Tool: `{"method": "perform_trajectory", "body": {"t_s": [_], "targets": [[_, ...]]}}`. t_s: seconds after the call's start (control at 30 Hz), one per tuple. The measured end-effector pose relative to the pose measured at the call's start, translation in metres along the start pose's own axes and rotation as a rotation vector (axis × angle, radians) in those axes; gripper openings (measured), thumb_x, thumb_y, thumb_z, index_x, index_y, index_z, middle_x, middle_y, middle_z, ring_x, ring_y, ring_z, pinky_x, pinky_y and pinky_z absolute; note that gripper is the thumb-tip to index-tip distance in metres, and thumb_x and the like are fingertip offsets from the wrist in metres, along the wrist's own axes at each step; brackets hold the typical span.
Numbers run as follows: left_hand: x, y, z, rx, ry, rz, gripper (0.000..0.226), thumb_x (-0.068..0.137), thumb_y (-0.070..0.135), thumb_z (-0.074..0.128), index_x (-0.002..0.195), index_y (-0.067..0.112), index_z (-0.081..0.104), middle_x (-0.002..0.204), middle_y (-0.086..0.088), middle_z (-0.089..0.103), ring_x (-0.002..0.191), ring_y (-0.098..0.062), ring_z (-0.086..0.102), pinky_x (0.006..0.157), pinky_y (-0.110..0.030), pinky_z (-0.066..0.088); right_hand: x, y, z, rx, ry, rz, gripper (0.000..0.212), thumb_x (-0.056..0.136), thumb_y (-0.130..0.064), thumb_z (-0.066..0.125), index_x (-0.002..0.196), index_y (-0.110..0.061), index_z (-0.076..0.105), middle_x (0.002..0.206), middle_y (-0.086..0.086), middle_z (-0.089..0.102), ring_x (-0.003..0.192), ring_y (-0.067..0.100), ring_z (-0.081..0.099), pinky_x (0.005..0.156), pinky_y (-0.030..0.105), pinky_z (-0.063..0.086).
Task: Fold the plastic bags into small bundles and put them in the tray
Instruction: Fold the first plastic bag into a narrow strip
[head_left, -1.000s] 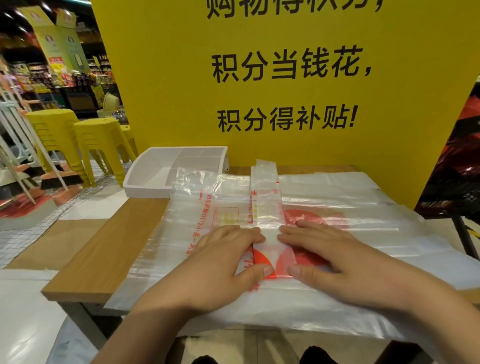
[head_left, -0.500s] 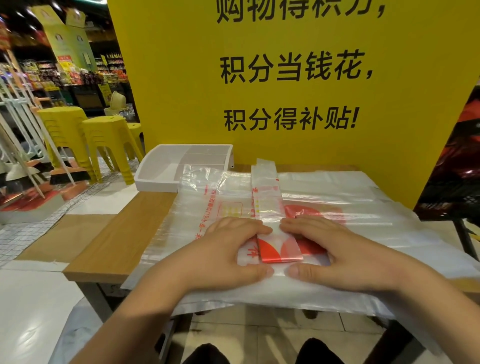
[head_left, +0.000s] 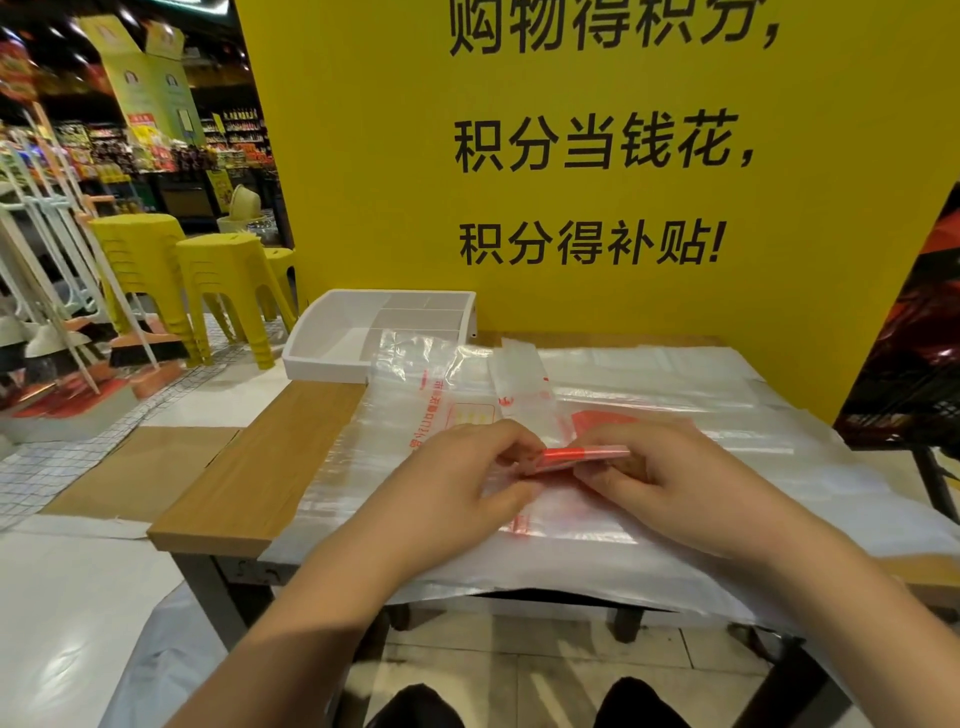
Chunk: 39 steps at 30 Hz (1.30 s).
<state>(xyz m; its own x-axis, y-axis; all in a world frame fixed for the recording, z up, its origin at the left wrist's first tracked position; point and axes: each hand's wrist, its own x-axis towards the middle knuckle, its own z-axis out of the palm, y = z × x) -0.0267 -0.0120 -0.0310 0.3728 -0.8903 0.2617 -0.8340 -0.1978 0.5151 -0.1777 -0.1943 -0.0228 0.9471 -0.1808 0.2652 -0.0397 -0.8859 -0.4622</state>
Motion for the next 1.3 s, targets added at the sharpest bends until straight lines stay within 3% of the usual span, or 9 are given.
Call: {"method": "perform_trajectory", "body": {"t_s": [0.1,0.2,0.4,0.63,0.7,0.83,0.93,1.1,1.3], "targets": [[-0.021,0.004,-0.004,-0.076,0.080,0.055,0.020,0.090,0.029,0.071,0.107,0.039,0.067,0.105,0.023,0.066,0.107,0.002,0.060,0.092,-0.016,0.045,-0.019,-0.018,-0.007,0.057,-0.001,-0.045,0.026,0.097,-0.030,0.059,0.111,-0.049,0.069,0.106,-0.033,0.067,0.100,-0.004,0.063,0.083,0.022,0.049],[-0.038,0.008,-0.004,-0.097,0.142,0.080,0.017,0.090,0.030,0.073,0.093,0.044,0.064,0.100,0.022,0.062,0.104,-0.002,0.059,0.086,-0.010,0.040,-0.032,-0.027,-0.008,0.120,-0.011,-0.060,0.020,0.097,-0.038,0.060,0.111,-0.048,0.069,0.109,-0.033,0.067,0.105,-0.004,0.063,0.087,0.023,0.049],[-0.043,0.006,0.008,0.007,0.148,0.043,0.011,0.093,0.039,0.066,0.091,0.047,0.058,0.104,0.029,0.057,0.108,0.001,0.050,0.086,-0.007,0.032,-0.030,-0.016,0.010,0.061,0.057,-0.036,0.018,0.091,-0.052,0.060,0.106,-0.047,0.070,0.101,-0.020,0.068,0.098,0.005,0.062,0.078,0.026,0.049],[-0.035,0.009,0.019,-0.080,0.231,-0.143,0.013,0.094,0.043,0.059,0.106,0.037,0.060,0.090,0.023,0.059,0.104,0.004,0.047,0.084,-0.013,0.037,-0.019,-0.012,0.021,0.062,0.120,0.065,0.031,0.092,-0.056,0.053,0.086,-0.027,0.061,0.077,-0.010,0.064,0.073,0.007,0.058,0.063,0.025,0.044],[-0.032,0.012,0.023,-0.069,0.276,-0.187,0.019,0.094,0.042,0.058,0.113,0.038,0.056,0.089,0.020,0.059,0.104,0.003,0.046,0.087,-0.020,0.041,-0.013,-0.013,0.026,0.135,0.154,0.120,0.016,0.093,-0.048,0.059,0.099,-0.033,0.061,0.079,-0.016,0.068,0.074,0.001,0.062,0.066,0.021,0.045],[-0.026,0.017,0.028,0.027,0.322,-0.219,0.031,0.096,0.042,0.055,0.125,0.035,0.047,0.091,0.015,0.059,0.107,-0.006,0.046,0.089,-0.036,0.047,-0.006,-0.012,0.037,0.118,0.222,0.142,0.052,0.093,-0.042,0.062,0.140,-0.040,0.040,0.080,-0.014,0.069,0.076,-0.001,0.063,0.071,0.022,0.046],[-0.024,0.019,0.030,0.091,0.309,-0.223,0.040,0.099,0.043,0.052,0.135,0.034,0.038,0.099,0.012,0.059,0.112,-0.010,0.046,0.089,-0.038,0.048,-0.004,-0.012,0.041,0.079,0.232,0.120,0.064,0.095,-0.041,0.060,0.149,-0.044,0.027,0.079,-0.011,0.068,0.073,0.002,0.062,0.068,0.023,0.047],[-0.023,0.018,0.031,0.116,0.286,-0.197,0.043,0.100,0.041,0.050,0.141,0.038,0.038,0.097,0.014,0.057,0.108,-0.011,0.046,0.090,-0.037,0.046,-0.003,-0.013,0.046,-0.035,0.241,0.089,0.047,0.096,-0.040,0.052,0.143,-0.040,0.044,0.077,-0.021,0.054,0.075,0.001,0.052,0.067,0.023,0.038],[-0.019,0.010,0.032,0.190,0.238,-0.163,0.036,0.102,0.043,0.044,0.135,0.037,0.056,0.107,0.012,0.056,0.113,-0.010,0.041,0.099,-0.029,0.039,-0.005,-0.020,0.046,-0.207,0.167,0.159,0.035,0.099,-0.043,0.044,0.128,-0.030,0.059,0.108,-0.012,0.060,0.100,0.011,0.055,0.083,0.033,0.048]]}}
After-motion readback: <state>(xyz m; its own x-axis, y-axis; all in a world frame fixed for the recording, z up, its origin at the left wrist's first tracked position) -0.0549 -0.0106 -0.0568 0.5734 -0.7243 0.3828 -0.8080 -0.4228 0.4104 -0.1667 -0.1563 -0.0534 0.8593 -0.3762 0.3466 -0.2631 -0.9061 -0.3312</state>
